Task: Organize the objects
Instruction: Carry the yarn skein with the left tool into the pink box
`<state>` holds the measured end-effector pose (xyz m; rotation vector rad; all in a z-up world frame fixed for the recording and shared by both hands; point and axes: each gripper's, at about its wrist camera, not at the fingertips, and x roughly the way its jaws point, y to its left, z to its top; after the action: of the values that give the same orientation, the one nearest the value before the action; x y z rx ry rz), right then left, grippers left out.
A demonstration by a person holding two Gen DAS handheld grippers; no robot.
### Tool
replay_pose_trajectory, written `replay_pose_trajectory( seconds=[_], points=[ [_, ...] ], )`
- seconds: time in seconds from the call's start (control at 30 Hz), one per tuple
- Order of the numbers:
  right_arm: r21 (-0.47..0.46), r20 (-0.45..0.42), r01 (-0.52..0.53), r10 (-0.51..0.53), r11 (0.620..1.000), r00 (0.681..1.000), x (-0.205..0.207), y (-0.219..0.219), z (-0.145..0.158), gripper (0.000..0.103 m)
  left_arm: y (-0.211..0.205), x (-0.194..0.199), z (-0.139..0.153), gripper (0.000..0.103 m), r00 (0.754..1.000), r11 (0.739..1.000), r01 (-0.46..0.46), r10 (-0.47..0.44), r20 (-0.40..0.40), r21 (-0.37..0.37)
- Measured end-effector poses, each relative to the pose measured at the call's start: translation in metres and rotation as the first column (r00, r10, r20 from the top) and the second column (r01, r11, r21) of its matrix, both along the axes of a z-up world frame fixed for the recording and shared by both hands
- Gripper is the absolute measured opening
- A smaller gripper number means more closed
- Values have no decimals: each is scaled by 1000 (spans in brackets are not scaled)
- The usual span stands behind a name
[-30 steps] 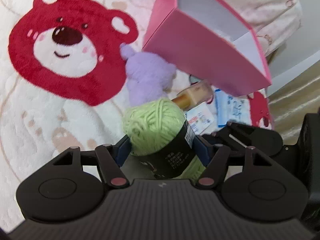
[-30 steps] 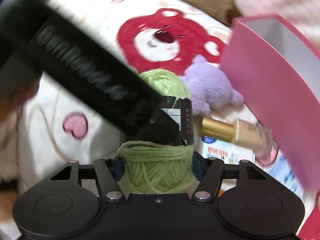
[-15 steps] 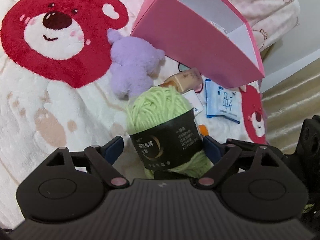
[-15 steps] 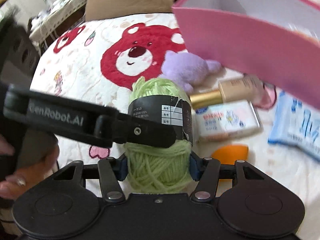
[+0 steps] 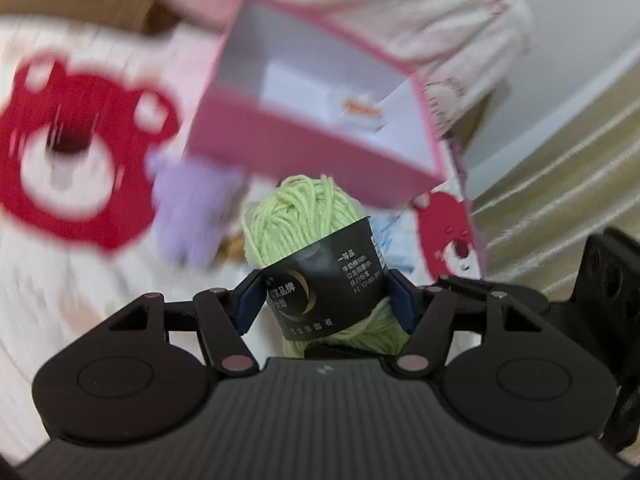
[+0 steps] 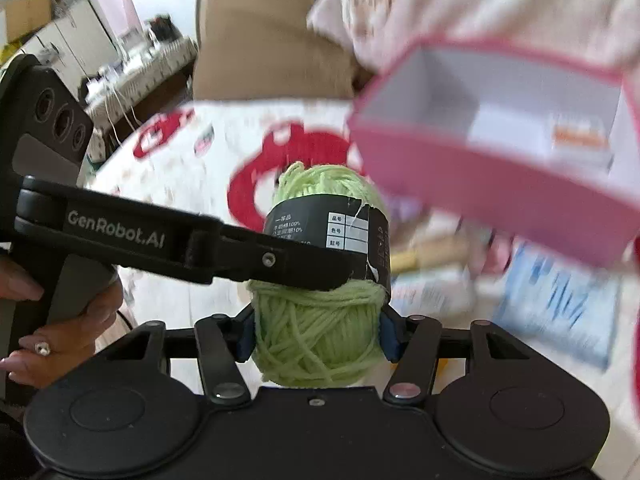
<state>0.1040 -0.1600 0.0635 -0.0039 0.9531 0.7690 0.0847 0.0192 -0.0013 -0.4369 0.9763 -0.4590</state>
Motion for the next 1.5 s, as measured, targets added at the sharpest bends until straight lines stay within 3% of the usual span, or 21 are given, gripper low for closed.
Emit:
replay_pose_trajectory(
  seconds=[0.17,0.3,0.5,0.6,0.87,0.93,1.1,1.23,1.4,1.47,1.5],
  points=[
    [26,92,40,-43,999,995,38,-7,45,63,-20,38,56,65,992,994,47,-58,115,102],
    [74,78,96,-102,993,992,81,-17,53,63,-34,81,71,66,990,990,39,-56,128,136],
    [100,-46,203,-199,974,979,159,-29,21,63,-69,153,52,66,995,974,34,-54,84,223],
    [117,-135,275,-259,954,956,191,-32,0,63,-79,184,35,66,998,966,25,-40,53,256],
    [146,-255,394,-350,907,901,236,-38,-47,62,-74,241,-12,65,999,977,-25,35,-42,212],
    [108,-232,384,-353,917,907,238,-27,-49,61,-72,245,-17,65,997,976,-37,51,-60,214],
    [-38,-92,374,-376,927,922,235,4,-49,61,-60,250,-24,63,988,989,-71,87,-130,127],
    [-19,-153,369,-367,929,917,245,8,-61,66,-61,254,-32,52,987,979,-72,97,-130,190],
    [43,-219,342,-325,939,920,241,-4,-63,72,-53,258,-43,47,987,972,-73,102,-121,222],
    [35,-175,339,-328,940,928,237,-6,-59,69,-53,258,-44,47,990,970,-64,91,-109,236],
    [12,-137,328,-323,945,936,236,-2,-58,56,-55,257,-45,47,991,967,-61,88,-99,248]
  ],
)
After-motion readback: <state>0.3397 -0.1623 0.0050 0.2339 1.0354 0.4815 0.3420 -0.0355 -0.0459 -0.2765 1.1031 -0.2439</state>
